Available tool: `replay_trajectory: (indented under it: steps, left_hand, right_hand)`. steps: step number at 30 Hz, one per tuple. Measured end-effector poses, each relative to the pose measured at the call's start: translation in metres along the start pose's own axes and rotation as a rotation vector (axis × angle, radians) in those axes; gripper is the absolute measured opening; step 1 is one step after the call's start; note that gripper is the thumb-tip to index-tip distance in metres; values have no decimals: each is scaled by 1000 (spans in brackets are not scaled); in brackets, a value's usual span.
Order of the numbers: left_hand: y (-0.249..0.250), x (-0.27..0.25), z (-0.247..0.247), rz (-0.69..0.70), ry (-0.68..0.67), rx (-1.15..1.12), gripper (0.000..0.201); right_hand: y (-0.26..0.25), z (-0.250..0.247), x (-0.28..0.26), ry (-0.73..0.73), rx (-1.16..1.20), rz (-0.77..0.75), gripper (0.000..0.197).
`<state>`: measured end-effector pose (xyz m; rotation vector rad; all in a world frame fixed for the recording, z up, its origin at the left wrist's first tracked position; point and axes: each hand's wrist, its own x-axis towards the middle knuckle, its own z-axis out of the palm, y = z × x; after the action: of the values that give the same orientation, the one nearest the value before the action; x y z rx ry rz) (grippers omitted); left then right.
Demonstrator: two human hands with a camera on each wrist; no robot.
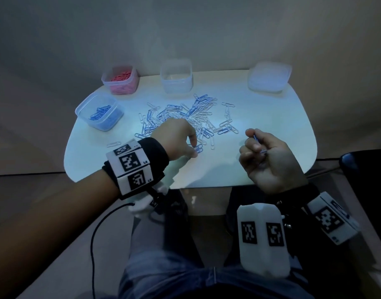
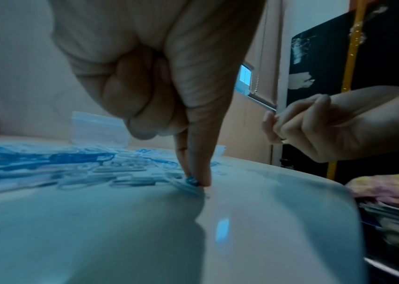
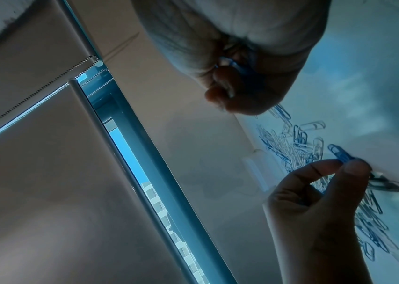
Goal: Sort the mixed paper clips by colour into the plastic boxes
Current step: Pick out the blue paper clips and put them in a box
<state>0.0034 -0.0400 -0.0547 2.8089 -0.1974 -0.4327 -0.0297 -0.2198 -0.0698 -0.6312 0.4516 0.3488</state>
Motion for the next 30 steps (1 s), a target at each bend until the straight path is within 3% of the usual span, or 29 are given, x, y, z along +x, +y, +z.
replay_trajectory:
  steps: [7,12,15,18,22,26,28,30]
  left_hand:
    - [6,4,-3,-40,-163,-59,6]
    - [4,2,-7,-42,-190,-125,5]
    - [6,-1,-20,-37,-127,-375,12]
    - [28,-7,-32,21,-181,-647,14]
    - [61,-7,-24,104,-107,-380,13]
    - [60,8,-31,96,-2,-357,16]
    - [57,22,-31,78,60,-246,17]
    - [57,35,-24,58,41,-94,20]
  right_hand:
    - [7,1,5,15,13,6,29]
    - [13,0,13,64,54,14,35]
    - [16,2,16,63,147,7,36]
    - [21,11,13,-12,169,26,38]
    - [23,14,7,-136,223,108,45]
    - [13,-5,7,16,224,46,40]
    - [6,-11,5,74,259,15,40]
    - [-1,-14,3,86,270,-1,40]
